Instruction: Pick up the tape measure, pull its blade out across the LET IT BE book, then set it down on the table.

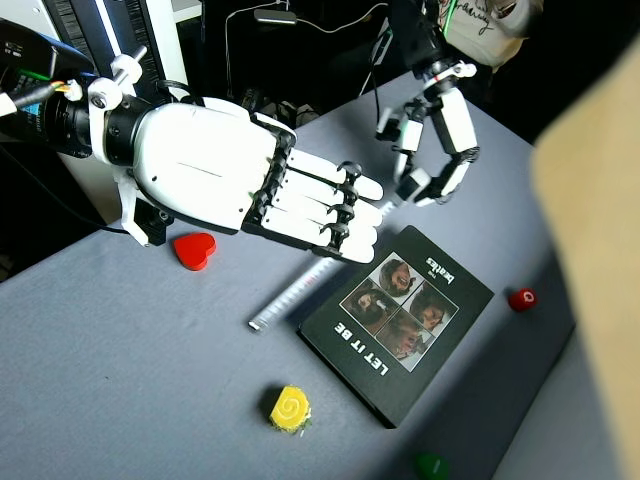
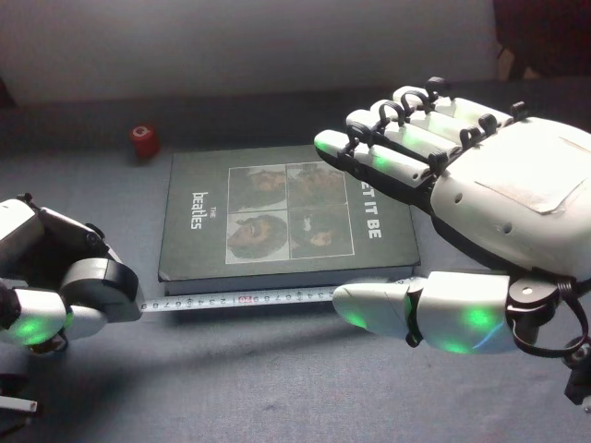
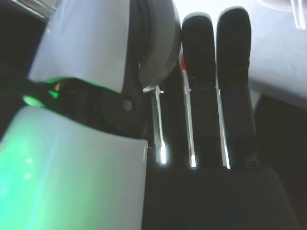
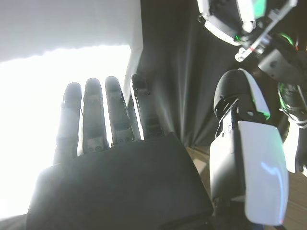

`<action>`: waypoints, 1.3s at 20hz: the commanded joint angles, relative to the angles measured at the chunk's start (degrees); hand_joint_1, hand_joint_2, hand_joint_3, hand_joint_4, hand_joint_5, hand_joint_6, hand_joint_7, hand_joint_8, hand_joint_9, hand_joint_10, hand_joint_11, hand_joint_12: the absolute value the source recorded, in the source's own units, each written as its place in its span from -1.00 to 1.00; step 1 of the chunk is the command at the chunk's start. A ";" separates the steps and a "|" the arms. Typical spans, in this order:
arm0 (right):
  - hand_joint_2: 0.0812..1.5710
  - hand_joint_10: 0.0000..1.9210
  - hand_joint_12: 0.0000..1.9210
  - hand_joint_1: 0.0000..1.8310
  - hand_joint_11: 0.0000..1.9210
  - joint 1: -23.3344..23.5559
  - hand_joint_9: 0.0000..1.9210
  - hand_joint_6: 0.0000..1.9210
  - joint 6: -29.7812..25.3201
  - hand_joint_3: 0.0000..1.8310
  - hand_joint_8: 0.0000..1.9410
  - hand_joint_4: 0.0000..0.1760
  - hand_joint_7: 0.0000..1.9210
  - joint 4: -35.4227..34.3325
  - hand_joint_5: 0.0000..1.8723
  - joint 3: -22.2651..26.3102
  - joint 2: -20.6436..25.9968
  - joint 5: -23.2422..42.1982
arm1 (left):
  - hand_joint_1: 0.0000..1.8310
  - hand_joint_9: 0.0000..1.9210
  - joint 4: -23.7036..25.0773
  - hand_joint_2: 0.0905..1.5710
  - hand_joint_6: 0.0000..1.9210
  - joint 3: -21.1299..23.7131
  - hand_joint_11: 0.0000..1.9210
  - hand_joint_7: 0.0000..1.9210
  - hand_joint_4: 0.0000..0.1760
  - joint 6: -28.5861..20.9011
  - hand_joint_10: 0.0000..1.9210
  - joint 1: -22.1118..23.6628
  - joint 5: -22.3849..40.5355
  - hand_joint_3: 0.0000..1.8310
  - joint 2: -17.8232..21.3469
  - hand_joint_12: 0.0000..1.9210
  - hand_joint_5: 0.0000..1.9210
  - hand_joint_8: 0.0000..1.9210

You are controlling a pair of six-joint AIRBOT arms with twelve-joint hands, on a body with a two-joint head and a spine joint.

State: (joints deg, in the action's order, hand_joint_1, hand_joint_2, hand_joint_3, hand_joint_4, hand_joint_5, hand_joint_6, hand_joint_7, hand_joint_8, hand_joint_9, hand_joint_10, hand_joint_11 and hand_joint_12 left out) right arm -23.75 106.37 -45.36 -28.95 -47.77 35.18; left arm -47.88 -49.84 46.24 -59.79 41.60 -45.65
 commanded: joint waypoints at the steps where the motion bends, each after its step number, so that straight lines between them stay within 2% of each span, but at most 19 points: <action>1: 0.36 -1.00 -1.00 -1.00 -1.00 0.53 -1.00 -1.00 -0.40 -1.00 -1.00 -0.21 -1.00 2.68 -1.00 0.12 0.15 4.53 | 0.51 -0.09 0.52 0.34 -0.30 -0.30 -0.17 0.14 -1.00 -0.80 0.32 0.06 6.74 -1.00 -0.06 0.25 0.11 -0.11; 7: 0.36 -1.00 -0.99 -1.00 -0.98 0.50 -1.00 -1.00 -0.40 -1.00 -1.00 -0.21 -1.00 2.71 -1.00 0.12 0.13 4.62 | 0.51 -0.09 -0.07 0.34 -0.31 -0.66 -0.18 0.13 -1.00 -2.17 0.32 -2.13 9.06 -1.00 -1.70 0.25 0.11 -0.10; 13: 0.35 -1.00 -0.98 -1.00 -0.97 0.50 -1.00 -1.00 -0.40 -1.00 -1.00 -0.21 -1.00 2.76 -1.00 0.12 0.08 4.63 | 0.51 -0.09 0.56 0.36 -0.23 -0.80 -0.19 0.11 -1.00 -1.47 0.34 -2.36 9.72 -1.00 -2.52 0.27 0.07 -0.08; 16: 0.36 -1.00 -0.98 -1.00 -0.98 0.51 -1.00 -1.00 -0.40 -1.00 -1.00 -0.21 -1.00 2.77 -1.00 0.12 0.08 4.64 | 0.50 -0.13 0.55 0.38 -0.11 -0.59 -0.20 0.08 -1.00 -1.08 0.37 -2.36 10.01 -1.00 -2.93 0.22 -0.01 -0.03; 17: 0.36 -1.00 -0.98 -1.00 -0.98 0.51 -1.00 -1.00 -0.40 -1.00 -1.00 -0.22 -1.00 2.78 -1.00 0.12 0.07 4.65 | 0.35 -0.02 0.47 0.36 -0.09 -0.57 -0.19 0.10 -1.00 -0.94 -0.39 -2.33 10.37 -1.00 -3.11 0.14 0.02 0.02; 18: 0.36 -1.00 -0.98 -1.00 -0.98 0.51 -1.00 -1.00 -0.40 -1.00 -1.00 -0.22 -1.00 2.78 -1.00 0.12 0.06 4.65 | 0.35 0.00 0.12 0.37 -0.06 -0.56 -0.19 0.10 -1.00 -0.52 -0.48 -2.24 10.45 -1.00 -3.38 0.12 0.01 0.01; 20: 0.36 -1.00 -0.98 -1.00 -0.98 0.51 -1.00 -1.00 -0.40 -1.00 -1.00 -0.22 -1.00 2.79 -1.00 0.12 0.06 4.65 | 0.35 0.00 0.08 0.37 -0.06 -0.54 -0.19 0.10 -1.00 -0.37 -0.48 -2.24 10.45 -1.00 -3.51 0.12 0.01 0.01; 21: 0.36 -1.00 -0.98 -1.00 -0.98 0.51 -1.00 -1.00 -0.40 -1.00 -1.00 -0.22 -1.00 2.79 -1.00 0.12 0.05 4.65 | 0.26 0.02 0.03 0.38 -0.01 -0.50 -0.22 0.08 -1.00 -0.20 -0.66 -2.24 10.45 -1.00 -3.55 0.01 0.02 -0.54; 22: 0.36 -1.00 -0.98 -1.00 -0.97 0.51 -1.00 -1.00 -0.40 -1.00 -1.00 -0.22 -1.00 2.79 -1.00 0.12 0.05 4.65 | 0.04 0.02 -0.04 0.36 -0.59 -0.45 -0.26 0.07 -1.00 -0.05 -0.79 -2.27 10.45 -1.00 -3.60 -0.11 -0.04 -0.81; 23: 0.36 -1.00 -0.98 -1.00 -0.97 0.51 -1.00 -1.00 -0.40 -1.00 -1.00 -0.22 -1.00 2.79 -1.00 0.12 0.05 4.65 | -0.09 0.04 -0.04 0.38 -0.95 -0.35 -0.27 0.08 -1.00 -0.02 -0.94 -2.38 10.45 -1.00 -3.68 -0.26 0.00 -0.98; 24: 0.36 -1.00 -0.97 -1.00 -0.97 0.50 -1.00 -1.00 -0.40 -1.00 -1.00 -0.22 -1.00 2.79 -1.00 0.12 0.05 4.65 | -0.14 0.00 -0.02 0.36 -1.00 -0.27 -0.31 0.04 -1.00 0.05 -1.00 -2.42 10.45 -1.00 -3.69 -0.33 -0.03 -1.00; 26: 0.36 -1.00 -0.97 -1.00 -0.97 0.47 -1.00 -1.00 -0.40 -1.00 -1.00 -0.22 -1.00 2.79 -1.00 0.12 0.06 4.65 | -0.24 -0.18 0.29 0.29 -1.00 -0.01 -0.44 -0.14 -1.00 0.15 -1.00 -2.56 10.45 -1.00 -3.68 -0.41 -0.22 -1.00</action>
State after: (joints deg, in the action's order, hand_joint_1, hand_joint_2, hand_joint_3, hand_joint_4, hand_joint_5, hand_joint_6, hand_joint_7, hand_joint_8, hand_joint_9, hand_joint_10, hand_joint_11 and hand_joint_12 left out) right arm -23.75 106.37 -45.36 -28.97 -47.77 35.22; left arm -48.86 -49.80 46.70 -62.50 46.39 -49.19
